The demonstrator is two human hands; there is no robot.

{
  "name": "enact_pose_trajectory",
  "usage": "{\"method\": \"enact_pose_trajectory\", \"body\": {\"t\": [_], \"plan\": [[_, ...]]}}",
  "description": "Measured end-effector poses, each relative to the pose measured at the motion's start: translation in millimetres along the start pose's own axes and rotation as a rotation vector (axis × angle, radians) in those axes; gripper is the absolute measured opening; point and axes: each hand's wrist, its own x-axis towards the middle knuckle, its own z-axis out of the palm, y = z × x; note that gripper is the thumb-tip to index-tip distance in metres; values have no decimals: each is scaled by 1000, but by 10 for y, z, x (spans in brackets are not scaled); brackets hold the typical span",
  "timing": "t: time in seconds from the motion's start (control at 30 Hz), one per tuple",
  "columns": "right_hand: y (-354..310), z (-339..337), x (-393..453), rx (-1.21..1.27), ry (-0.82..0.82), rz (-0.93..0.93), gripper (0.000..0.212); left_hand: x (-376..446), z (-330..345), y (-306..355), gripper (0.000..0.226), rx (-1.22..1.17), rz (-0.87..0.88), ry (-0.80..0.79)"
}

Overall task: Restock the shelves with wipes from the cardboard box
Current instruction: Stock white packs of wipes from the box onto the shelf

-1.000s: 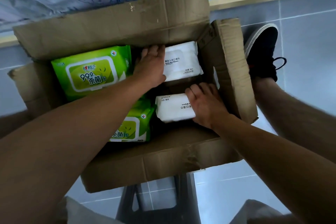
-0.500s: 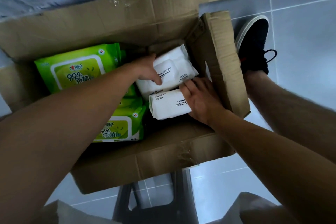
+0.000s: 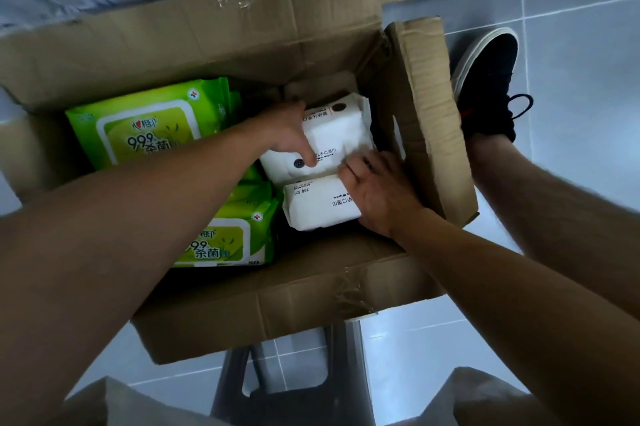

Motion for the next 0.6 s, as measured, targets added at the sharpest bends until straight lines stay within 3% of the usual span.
{"method": "enact_pose_trajectory", "body": {"t": [0.1,0.27,0.6], "plan": [[-28,-63,-10,-9,-22,7,80,-161,4,66,75,51,22,87],[-102,-434,-58,-63,-83,36,91,-522,-170,242,82,189,60,343],[-335,-1195,-603,-66,131,146,84,-1706,-801,242,95,175,77,741]]}}
